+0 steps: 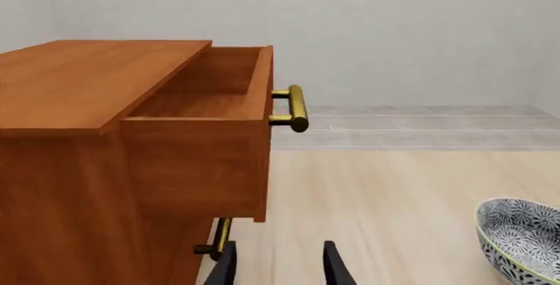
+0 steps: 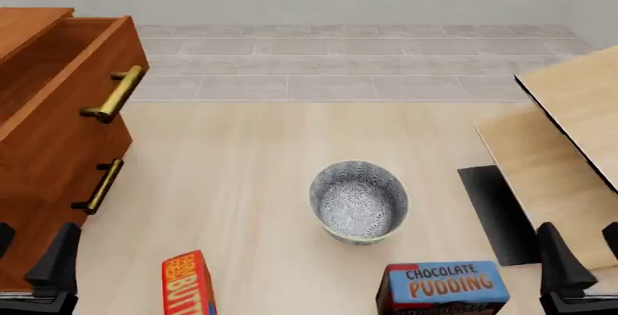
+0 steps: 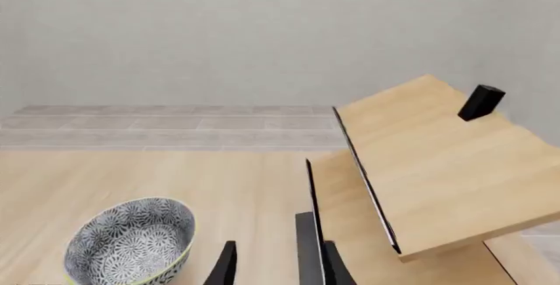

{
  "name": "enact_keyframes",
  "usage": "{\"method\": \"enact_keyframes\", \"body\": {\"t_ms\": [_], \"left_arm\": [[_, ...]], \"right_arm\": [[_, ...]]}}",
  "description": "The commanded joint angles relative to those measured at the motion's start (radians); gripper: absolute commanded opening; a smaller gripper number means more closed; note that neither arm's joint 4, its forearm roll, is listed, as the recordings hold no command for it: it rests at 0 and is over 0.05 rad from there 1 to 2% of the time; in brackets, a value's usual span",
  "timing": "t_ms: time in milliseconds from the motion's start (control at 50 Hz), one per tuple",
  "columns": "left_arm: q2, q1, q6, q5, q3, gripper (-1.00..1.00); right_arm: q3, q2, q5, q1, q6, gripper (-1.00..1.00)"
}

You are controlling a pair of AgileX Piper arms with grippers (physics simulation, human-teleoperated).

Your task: Close the top drawer of the cabinet.

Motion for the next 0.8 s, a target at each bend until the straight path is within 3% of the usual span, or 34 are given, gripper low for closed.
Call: {"method": "enact_keyframes", "body": {"t_ms": [20,160,420,580,720,800], "left_arm": [[0.005,0.001,-0.004,-0.001,-0.002,1.0],[0.04,-0.014,-0.008,-0.032,0.0,1.0],[0.056,-0.022,0.006,-0.052,-0.005,1.0],[0.036,-0.055,0.058,-0.028,-0.007,1.0],[0.044,-0.086,0.149,-0.032,-0.012,1.0],[0.05,-0.101,0.156,-0.039,-0.013,1.0]], "right_arm": [[-0.002,0.001,-0.006,0.012,-0.007,1.0],[-0.007,-0.003,-0.034,0.028,-0.049,1.0],[-0.006,-0.003,-0.039,0.031,-0.046,1.0],[-0.009,-0.003,-0.035,0.032,-0.042,1.0],[-0.006,-0.003,-0.047,0.04,-0.054,1.0],[-0.004,-0.003,-0.048,0.043,-0.057,1.0]]}}
